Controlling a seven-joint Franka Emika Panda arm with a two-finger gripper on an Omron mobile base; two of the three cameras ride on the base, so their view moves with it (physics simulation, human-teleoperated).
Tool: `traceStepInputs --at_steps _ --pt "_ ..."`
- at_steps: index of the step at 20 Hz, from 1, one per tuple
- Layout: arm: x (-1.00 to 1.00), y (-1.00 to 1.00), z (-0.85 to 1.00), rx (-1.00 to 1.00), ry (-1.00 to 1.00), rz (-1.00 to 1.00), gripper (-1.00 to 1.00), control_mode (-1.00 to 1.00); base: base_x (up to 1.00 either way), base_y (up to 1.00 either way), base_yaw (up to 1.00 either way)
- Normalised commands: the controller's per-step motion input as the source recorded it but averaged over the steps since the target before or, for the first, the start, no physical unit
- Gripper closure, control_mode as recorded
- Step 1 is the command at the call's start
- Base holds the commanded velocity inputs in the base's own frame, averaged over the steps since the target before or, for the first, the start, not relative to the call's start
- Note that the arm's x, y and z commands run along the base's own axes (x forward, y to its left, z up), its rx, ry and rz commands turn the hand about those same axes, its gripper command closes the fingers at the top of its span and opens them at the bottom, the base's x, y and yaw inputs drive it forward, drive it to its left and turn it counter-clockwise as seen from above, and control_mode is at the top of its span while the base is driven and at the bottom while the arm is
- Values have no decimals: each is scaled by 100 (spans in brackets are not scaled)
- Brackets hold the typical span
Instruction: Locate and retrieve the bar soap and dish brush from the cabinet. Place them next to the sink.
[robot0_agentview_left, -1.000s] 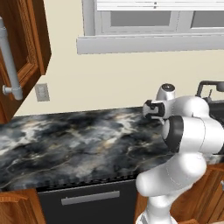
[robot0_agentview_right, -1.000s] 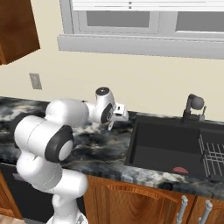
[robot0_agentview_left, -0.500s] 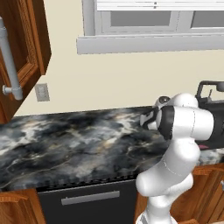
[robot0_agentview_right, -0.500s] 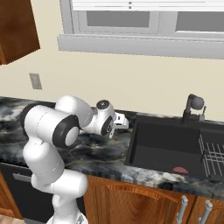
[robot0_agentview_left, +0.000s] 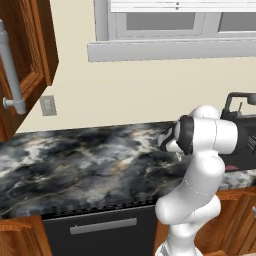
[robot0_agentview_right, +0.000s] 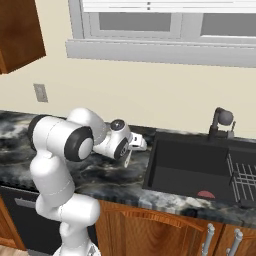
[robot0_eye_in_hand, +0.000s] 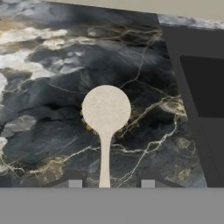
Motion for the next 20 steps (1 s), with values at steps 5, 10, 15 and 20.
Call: traceStepInputs --at_steps 5,10,15,20 --pt "0 0 1 0 1 0 -100 -100 0 0 0" --pt "-11 0 45 -1 3 -1 -100 -100 0 0 0" --pt "-36 9 100 2 10 0 -100 -100 0 0 0" --pt "-15 24 100 3 13 6 -100 -100 0 0 0"
